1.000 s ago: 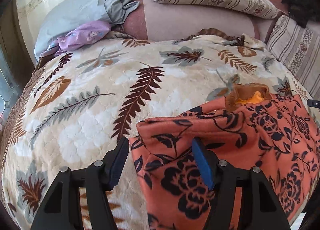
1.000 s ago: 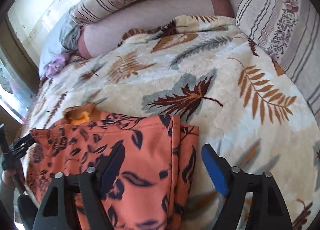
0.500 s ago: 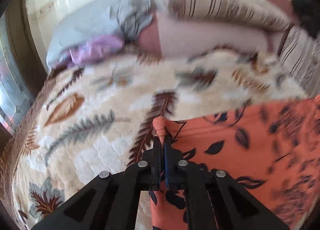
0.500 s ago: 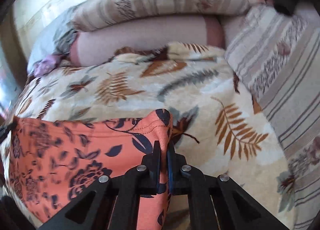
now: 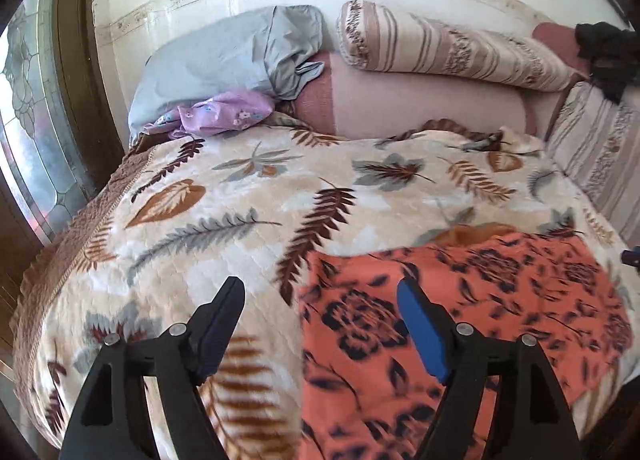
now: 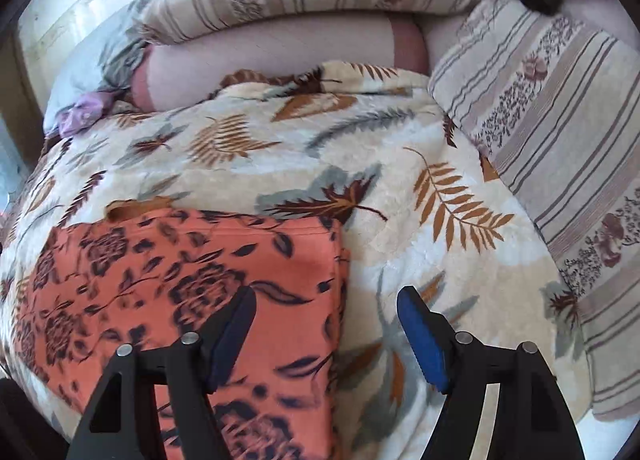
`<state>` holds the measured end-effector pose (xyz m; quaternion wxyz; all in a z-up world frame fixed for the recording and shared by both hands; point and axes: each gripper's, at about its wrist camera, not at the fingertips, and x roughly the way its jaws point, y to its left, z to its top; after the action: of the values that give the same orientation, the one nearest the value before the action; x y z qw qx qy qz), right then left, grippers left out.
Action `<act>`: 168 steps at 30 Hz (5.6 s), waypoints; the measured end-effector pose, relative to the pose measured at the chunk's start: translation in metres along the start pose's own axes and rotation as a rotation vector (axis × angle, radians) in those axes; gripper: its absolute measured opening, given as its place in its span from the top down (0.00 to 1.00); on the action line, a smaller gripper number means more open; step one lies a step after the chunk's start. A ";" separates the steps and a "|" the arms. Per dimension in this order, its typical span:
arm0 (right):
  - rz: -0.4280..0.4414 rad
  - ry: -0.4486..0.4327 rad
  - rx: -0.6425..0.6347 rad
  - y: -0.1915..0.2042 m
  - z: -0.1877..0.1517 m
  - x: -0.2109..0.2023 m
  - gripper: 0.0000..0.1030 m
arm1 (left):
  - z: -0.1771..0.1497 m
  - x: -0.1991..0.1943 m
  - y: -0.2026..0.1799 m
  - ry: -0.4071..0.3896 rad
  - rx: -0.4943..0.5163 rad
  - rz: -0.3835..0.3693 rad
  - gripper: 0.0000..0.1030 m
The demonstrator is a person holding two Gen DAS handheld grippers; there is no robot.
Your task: Fold small clothes
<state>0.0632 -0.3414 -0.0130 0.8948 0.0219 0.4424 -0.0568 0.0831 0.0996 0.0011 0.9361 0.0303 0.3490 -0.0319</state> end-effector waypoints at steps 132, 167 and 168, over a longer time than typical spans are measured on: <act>-0.067 -0.201 -0.163 0.102 -0.063 -0.074 0.11 | -0.066 -0.016 -0.082 0.241 0.007 0.206 0.14; -0.317 -0.297 -0.413 0.140 -0.074 -0.115 0.11 | -0.075 -0.043 -0.064 0.200 -0.061 0.167 0.14; -0.319 -0.299 -0.414 0.140 -0.074 -0.116 0.11 | -0.075 -0.043 -0.064 0.202 -0.064 0.168 0.14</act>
<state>-0.0478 -0.1861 0.0323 0.9153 -0.2392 0.3055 -0.1077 -0.0034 0.0435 -0.0299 0.8961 0.0327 0.4383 0.0610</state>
